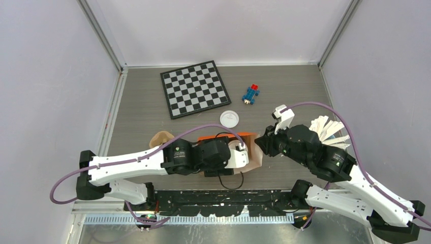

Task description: Pack the takeout coffee

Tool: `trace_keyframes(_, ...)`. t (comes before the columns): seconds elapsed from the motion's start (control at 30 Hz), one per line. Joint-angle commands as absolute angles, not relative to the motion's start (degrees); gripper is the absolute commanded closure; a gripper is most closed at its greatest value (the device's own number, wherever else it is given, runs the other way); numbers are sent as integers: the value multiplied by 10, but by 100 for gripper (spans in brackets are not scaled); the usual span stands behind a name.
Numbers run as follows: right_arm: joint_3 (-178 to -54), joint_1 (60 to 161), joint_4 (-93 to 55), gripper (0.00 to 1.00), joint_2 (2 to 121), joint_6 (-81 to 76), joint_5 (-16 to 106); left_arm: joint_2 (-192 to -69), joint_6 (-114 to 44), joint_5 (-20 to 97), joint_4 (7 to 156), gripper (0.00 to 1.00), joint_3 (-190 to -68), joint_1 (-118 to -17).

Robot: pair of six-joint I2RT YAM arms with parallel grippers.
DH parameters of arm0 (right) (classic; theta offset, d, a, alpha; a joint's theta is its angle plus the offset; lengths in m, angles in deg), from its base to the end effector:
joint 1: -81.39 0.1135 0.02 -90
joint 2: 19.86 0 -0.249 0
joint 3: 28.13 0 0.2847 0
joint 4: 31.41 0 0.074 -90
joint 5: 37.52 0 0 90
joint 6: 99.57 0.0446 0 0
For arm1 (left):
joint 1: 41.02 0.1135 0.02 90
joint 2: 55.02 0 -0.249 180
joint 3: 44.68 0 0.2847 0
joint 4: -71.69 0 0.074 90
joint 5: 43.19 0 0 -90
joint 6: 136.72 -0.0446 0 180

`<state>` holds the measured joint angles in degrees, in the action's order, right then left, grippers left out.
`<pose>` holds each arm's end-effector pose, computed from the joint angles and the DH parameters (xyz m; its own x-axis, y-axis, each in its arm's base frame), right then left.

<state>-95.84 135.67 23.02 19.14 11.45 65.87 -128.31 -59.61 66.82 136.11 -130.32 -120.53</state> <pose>0.1146 0.1417 0.3560 -0.4761 -0.0644 -0.8770 -0.5327 0.8147 0.2293 0.0692 -0.2900 0.3215 0.0576 0.8403 -0.5390 0.8954 0.1954 0.4002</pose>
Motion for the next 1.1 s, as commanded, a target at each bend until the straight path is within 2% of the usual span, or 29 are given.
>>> trace_keyframes(0.0, -973, 1361, 236, 74, 187, 132, 656, -1287, -583, 691, 1340, 62, -1304, -1214)
trace_keyframes(0.1, -984, 1360, 245, 72, 187, 132, 659, -1289, -584, 697, 1338, 62, -1304, -1214)
trace_keyframes(0.23, -998, 1360, 251, 63, 190, 138, 648, -1296, -581, 720, 1331, 62, -1302, -1214)
trace_keyframes(0.57, -977, 1361, 257, 66, 177, 193, 644, -1306, -568, 724, 1325, 63, -1304, -1215)
trace_keyframes(1.07, -983, 1375, 256, 62, 213, 200, 653, -1319, -572, 728, 1318, 63, -1302, -1215)
